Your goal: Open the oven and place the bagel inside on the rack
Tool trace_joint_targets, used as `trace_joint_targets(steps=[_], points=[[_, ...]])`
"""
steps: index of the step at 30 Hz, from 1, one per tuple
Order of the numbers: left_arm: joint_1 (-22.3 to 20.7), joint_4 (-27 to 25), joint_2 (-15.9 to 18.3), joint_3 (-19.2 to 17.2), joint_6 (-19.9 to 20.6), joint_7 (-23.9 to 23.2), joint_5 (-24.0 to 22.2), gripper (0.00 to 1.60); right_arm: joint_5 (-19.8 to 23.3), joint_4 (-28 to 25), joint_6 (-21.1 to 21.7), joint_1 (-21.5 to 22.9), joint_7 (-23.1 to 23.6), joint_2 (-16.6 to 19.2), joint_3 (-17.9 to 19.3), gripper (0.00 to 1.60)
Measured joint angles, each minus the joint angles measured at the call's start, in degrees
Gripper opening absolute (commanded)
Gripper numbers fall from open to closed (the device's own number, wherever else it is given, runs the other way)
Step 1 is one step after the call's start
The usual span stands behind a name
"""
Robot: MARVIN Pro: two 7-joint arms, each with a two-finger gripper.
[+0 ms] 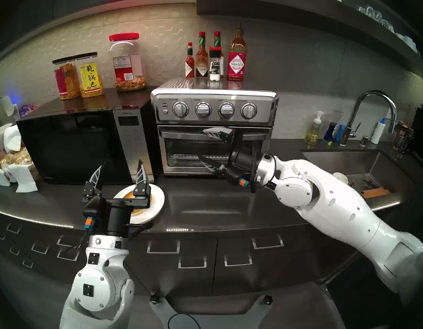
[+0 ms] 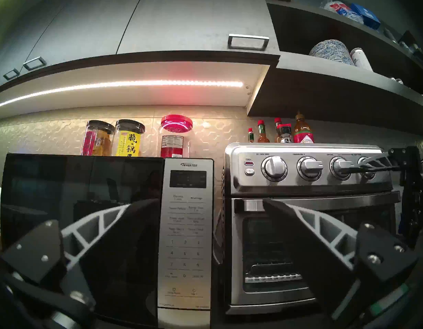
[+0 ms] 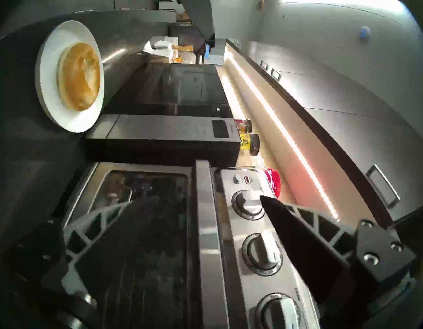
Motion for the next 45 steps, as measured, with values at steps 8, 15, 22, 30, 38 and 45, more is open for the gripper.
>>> trace_joint_targets(steps=[8, 15, 22, 30, 38, 45], points=[[0.0, 0.0, 0.0, 0.0, 0.0, 0.0, 0.0, 1.60, -4.8, -3.3, 8.2, -6.3, -3.0, 2.2, 3.9, 1.60], [0.0, 0.0, 0.0, 0.0, 0.0, 0.0, 0.0, 1.60, -9.1, -4.9, 15.7, -9.1, -5.1, -0.7, 4.4, 1.60], [0.0, 0.0, 0.0, 0.0, 0.0, 0.0, 0.0, 1.60, -10.4, -5.0, 19.7, -8.5, -2.4, -4.5, 1.8, 1.60], [0.0, 0.0, 0.0, 0.0, 0.0, 0.0, 0.0, 1.60, -9.3, -5.6, 20.9, -5.0, 4.9, -8.7, 0.8, 1.60], [0.0, 0.0, 0.0, 0.0, 0.0, 0.0, 0.0, 1.60, -7.5, -5.9, 21.8, -1.3, 10.5, -11.6, 1.9, 1.60], [0.0, 0.0, 0.0, 0.0, 0.0, 0.0, 0.0, 1.60, -5.5, -6.1, 22.5, 0.1, 15.3, -11.8, 3.3, 1.60]])
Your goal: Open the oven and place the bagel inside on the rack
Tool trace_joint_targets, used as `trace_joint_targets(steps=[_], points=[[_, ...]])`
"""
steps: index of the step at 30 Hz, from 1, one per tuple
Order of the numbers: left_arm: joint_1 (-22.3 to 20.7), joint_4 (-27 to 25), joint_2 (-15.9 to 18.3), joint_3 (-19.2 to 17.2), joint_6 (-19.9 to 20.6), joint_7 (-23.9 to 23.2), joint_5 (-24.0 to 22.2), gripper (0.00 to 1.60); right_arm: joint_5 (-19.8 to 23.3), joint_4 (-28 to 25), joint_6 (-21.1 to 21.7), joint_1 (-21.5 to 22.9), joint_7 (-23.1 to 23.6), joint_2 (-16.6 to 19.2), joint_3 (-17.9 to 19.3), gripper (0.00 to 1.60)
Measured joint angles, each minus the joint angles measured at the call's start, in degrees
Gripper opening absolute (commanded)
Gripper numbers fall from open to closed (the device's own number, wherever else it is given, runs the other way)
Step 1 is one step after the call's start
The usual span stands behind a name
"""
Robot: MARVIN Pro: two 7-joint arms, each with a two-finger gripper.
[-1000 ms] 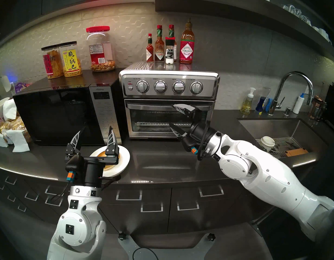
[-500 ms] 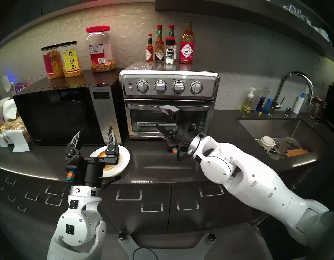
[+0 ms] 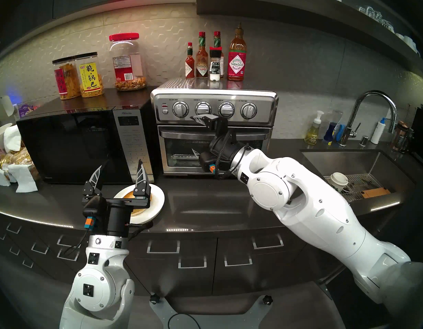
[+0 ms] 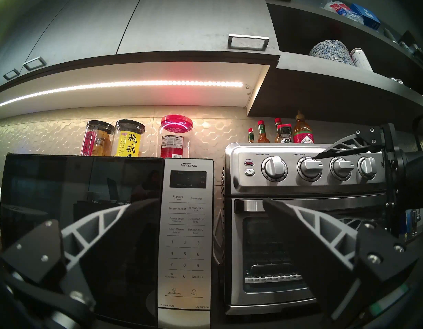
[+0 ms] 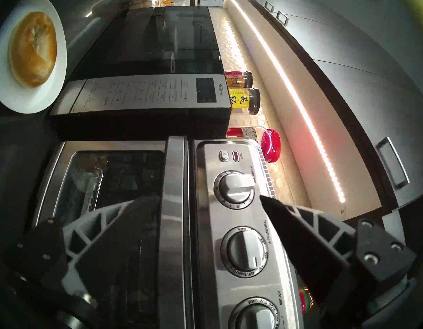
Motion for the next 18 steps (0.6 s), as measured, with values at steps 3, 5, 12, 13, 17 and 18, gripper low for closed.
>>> trace_joint_targets(steps=[3, 5, 12, 13, 17, 18], points=[[0.0, 0.0, 0.0, 0.0, 0.0, 0.0, 0.0, 1.60, 0.4, 0.0, 0.1, 0.0, 0.6, 0.4, 0.5, 1.60], [0.0, 0.0, 0.0, 0.0, 0.0, 0.0, 0.0, 1.60, 0.6, 0.1, 0.1, -0.1, 0.7, 0.8, 0.7, 1.60], [0.0, 0.0, 0.0, 0.0, 0.0, 0.0, 0.0, 1.60, 0.8, 0.8, 0.1, -0.6, -0.1, 1.5, 0.9, 1.60], [0.0, 0.0, 0.0, 0.0, 0.0, 0.0, 0.0, 1.60, 0.8, 1.1, 0.0, -0.6, -0.3, 1.6, 0.9, 1.60], [0.0, 0.0, 0.0, 0.0, 0.0, 0.0, 0.0, 1.60, 0.8, 2.2, -0.1, -0.9, -0.9, 1.7, 0.9, 1.60], [0.0, 0.0, 0.0, 0.0, 0.0, 0.0, 0.0, 1.60, 0.8, 2.8, -0.3, -1.1, -1.2, 1.7, 0.9, 1.60]])
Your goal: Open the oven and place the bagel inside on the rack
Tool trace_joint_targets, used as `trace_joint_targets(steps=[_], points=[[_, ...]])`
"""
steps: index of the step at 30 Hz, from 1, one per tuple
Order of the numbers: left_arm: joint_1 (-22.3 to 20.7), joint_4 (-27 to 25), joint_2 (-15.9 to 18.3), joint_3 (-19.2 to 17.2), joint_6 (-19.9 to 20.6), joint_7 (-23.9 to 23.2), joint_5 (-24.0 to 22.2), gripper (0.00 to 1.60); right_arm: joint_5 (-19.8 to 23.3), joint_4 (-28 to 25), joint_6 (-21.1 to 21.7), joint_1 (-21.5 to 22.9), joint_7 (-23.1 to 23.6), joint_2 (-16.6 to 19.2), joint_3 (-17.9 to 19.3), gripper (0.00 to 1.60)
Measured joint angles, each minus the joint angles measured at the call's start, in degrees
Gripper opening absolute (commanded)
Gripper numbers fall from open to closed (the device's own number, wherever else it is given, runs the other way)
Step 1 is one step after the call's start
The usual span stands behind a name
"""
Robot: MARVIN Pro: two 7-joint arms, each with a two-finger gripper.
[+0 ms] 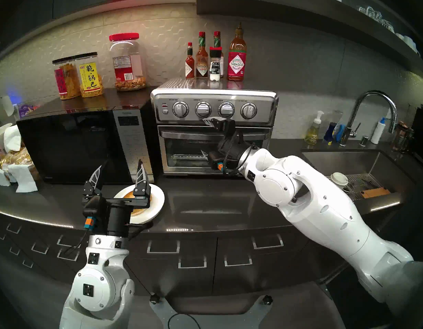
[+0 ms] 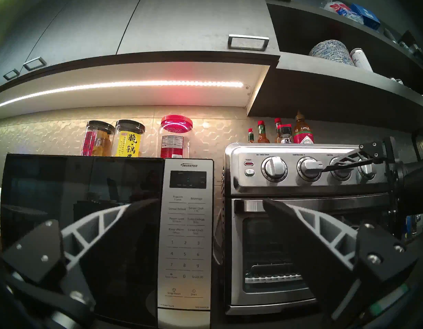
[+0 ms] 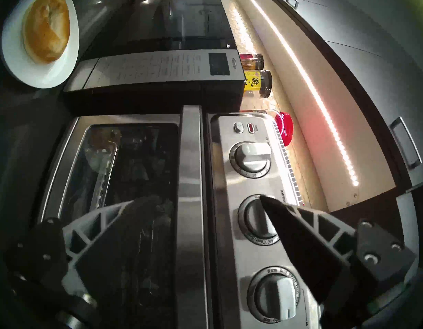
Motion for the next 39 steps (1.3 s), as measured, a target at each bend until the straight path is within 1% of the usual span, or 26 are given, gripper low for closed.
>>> trace_joint_targets(steps=[7, 10, 11, 12, 14, 15, 16, 18, 19, 20, 24, 25, 33, 39], points=[[0.0, 0.0, 0.0, 0.0, 0.0, 0.0, 0.0, 1.60, -0.3, 3.1, -1.0, -0.5, -1.6, -0.1, 0.0, 1.60], [0.0, 0.0, 0.0, 0.0, 0.0, 0.0, 0.0, 1.60, -0.3, 4.1, -1.5, -0.5, -2.1, -0.3, 0.0, 1.55], [0.0, 0.0, 0.0, 0.0, 0.0, 0.0, 0.0, 1.60, -0.3, 4.5, -1.7, -0.5, -2.2, -0.4, 0.0, 1.45], [0.0, 0.0, 0.0, 0.0, 0.0, 0.0, 0.0, 1.60, -0.3, 4.8, -1.8, -0.4, -2.3, -0.5, 0.0, 1.39], [0.0, 0.0, 0.0, 0.0, 0.0, 0.0, 0.0, 1.60, -0.3, 5.4, -2.2, -0.3, -2.5, -0.7, 0.0, 0.92], [0.0, 0.0, 0.0, 0.0, 0.0, 0.0, 0.0, 1.60, -0.3, 5.7, -2.4, -0.2, -2.5, -0.9, 0.0, 0.75], [0.0, 0.0, 0.0, 0.0, 0.0, 0.0, 0.0, 1.60, -0.2, 6.0, -2.6, -0.1, -2.7, -1.0, 0.1, 0.72], [0.0, 0.0, 0.0, 0.0, 0.0, 0.0, 0.0, 1.60, -0.1, 6.0, -3.0, 0.3, -3.3, -1.3, 0.5, 0.47], [0.0, 0.0, 0.0, 0.0, 0.0, 0.0, 0.0, 1.60, 0.0, 6.1, -3.1, 0.6, -3.6, -1.5, 0.8, 0.28], [0.0, 0.0, 0.0, 0.0, 0.0, 0.0, 0.0, 1.60, 0.0, 6.1, -3.3, 0.8, -3.8, -1.6, 0.9, 0.23], [0.0, 0.0, 0.0, 0.0, 0.0, 0.0, 0.0, 1.60, 0.3, 6.7, -4.1, 1.0, -4.1, -1.8, 1.0, 0.17], [0.0, 0.0, 0.0, 0.0, 0.0, 0.0, 0.0, 1.60, 0.3, 6.8, -4.2, 1.0, -4.2, -1.8, 1.0, 0.00], [0.0, 0.0, 0.0, 0.0, 0.0, 0.0, 0.0, 1.60, 0.4, 7.3, -5.1, 0.5, -6.2, -1.9, 1.0, 0.00], [0.0, 0.0, 0.0, 0.0, 0.0, 0.0, 0.0, 1.60, -0.7, 6.0, -3.9, -1.2, -8.0, -1.8, 0.9, 0.00]])
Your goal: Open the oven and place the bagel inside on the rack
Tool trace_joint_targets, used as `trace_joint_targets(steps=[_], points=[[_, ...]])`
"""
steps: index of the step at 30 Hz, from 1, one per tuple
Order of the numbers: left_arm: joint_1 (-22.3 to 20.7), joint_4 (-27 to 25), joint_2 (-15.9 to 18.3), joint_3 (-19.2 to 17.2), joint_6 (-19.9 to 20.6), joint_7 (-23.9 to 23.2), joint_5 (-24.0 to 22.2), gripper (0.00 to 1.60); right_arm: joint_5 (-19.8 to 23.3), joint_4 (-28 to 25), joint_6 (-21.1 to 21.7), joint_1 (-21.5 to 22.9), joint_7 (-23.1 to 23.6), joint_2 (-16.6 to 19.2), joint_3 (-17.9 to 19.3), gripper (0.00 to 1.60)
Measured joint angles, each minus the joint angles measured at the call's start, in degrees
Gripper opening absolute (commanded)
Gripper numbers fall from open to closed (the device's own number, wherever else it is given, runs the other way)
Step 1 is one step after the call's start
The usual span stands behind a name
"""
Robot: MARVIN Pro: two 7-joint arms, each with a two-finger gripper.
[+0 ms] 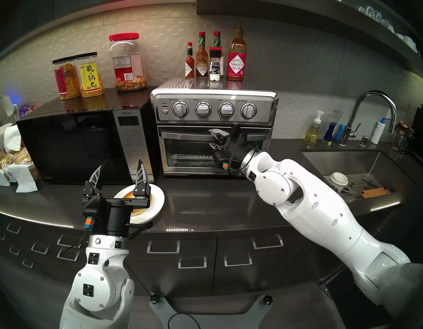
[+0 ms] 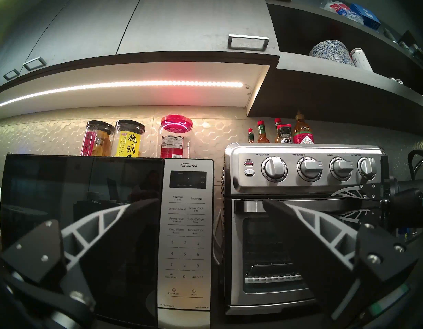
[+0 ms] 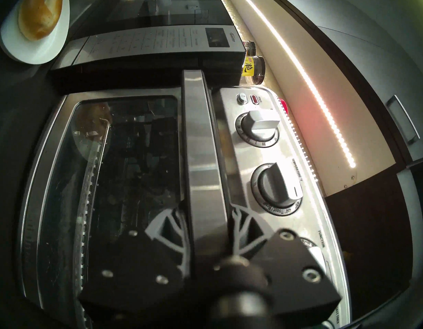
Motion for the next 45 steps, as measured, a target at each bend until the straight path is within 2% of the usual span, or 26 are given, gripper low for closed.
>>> trace_joint_targets(steps=[20, 37, 45], points=[[0.0, 0.0, 0.0, 0.0, 0.0, 0.0, 0.0, 1.60, -2.2, -6.8, 3.7, -5.1, -0.9, 3.5, -1.0, 0.00], [0.0, 0.0, 0.0, 0.0, 0.0, 0.0, 0.0, 1.60, -6.1, -8.4, 7.1, -9.4, -7.8, 4.1, -3.2, 0.00], [0.0, 0.0, 0.0, 0.0, 0.0, 0.0, 0.0, 1.60, -7.1, -8.9, 7.8, -10.5, -8.6, 4.3, -3.5, 0.00]])
